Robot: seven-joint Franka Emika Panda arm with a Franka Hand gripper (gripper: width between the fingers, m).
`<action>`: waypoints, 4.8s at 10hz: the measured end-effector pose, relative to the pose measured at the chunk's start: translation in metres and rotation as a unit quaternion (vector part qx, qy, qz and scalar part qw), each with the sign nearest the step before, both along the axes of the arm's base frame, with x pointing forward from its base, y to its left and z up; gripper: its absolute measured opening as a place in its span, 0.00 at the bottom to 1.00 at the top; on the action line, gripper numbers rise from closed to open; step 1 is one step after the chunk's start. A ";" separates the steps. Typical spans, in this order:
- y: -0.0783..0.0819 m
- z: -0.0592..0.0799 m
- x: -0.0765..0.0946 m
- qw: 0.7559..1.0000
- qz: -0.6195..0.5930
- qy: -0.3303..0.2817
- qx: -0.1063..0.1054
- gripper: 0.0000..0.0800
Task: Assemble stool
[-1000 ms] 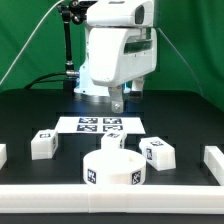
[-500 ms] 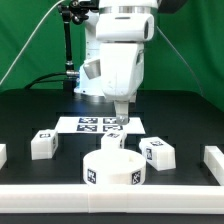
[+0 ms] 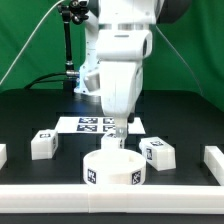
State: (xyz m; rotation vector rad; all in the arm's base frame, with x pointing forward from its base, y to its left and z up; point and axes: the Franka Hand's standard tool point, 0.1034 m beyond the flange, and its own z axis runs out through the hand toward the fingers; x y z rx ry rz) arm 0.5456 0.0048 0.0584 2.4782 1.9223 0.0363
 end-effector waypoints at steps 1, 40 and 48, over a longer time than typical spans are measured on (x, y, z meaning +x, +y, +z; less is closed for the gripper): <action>0.001 -0.007 -0.001 1.000 0.000 0.003 0.001 0.81; 0.100 -0.048 0.043 0.998 -0.062 0.002 0.024 0.40; 0.099 -0.031 0.041 0.997 -0.077 -0.003 0.023 0.75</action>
Offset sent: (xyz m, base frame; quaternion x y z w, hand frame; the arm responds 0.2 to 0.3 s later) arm 0.0094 0.0016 -0.0120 0.0065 0.0135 -0.0063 0.9999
